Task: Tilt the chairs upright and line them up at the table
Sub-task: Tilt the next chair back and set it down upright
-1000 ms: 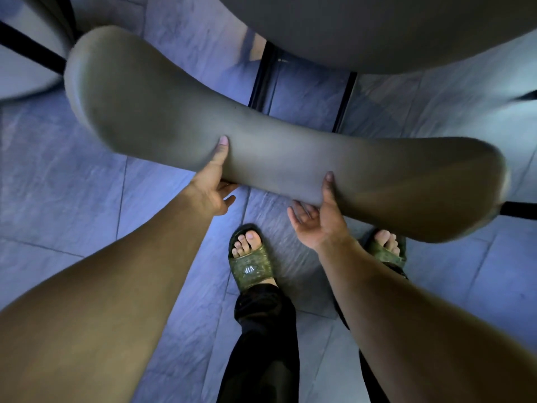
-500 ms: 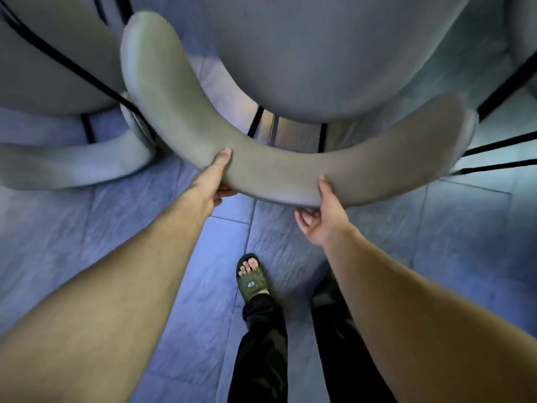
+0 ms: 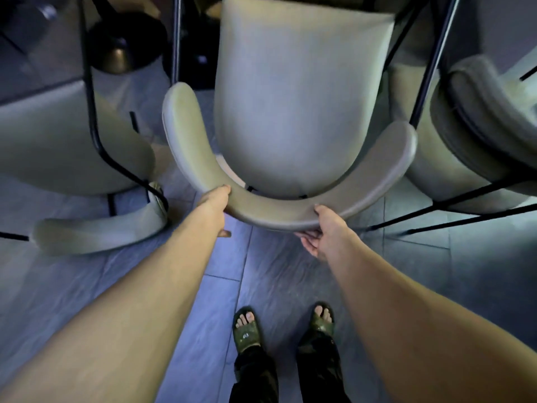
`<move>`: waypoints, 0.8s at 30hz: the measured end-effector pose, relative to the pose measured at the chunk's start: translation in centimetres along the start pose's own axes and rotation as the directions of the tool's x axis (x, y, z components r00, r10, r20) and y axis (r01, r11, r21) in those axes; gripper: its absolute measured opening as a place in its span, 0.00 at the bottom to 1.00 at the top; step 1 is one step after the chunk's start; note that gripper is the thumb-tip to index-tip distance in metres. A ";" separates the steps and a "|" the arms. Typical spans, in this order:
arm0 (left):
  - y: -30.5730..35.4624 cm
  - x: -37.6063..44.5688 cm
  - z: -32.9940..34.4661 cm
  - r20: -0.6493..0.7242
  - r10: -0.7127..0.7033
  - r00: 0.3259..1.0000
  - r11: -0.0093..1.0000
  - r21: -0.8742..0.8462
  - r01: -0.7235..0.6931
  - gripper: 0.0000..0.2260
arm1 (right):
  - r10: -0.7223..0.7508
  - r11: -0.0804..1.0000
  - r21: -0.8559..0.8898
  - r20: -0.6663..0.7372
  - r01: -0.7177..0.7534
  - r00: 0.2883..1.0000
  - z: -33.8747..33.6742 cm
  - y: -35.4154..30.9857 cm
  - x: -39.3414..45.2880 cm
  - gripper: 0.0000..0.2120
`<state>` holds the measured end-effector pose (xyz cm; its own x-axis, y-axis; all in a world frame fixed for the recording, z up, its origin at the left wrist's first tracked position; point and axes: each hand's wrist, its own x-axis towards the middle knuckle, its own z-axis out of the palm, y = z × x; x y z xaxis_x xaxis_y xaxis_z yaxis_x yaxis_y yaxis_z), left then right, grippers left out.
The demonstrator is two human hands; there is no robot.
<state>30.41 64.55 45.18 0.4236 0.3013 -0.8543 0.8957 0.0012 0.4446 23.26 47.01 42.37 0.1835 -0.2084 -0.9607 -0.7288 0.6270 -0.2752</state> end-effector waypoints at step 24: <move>15.8 -2.9 5.0 0.053 -0.013 0.999 0.997 -0.072 0.016 0.18 | -0.084 0.966 -0.250 -0.066 0.065 0.994 4.7 -14.8 -4.0 0.19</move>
<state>44.01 58.90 53.35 0.4188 0.2505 -0.8728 0.8905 0.0751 0.4488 36.42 42.13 50.16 0.2002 -0.3096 -0.9295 -0.8571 0.4043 -0.3193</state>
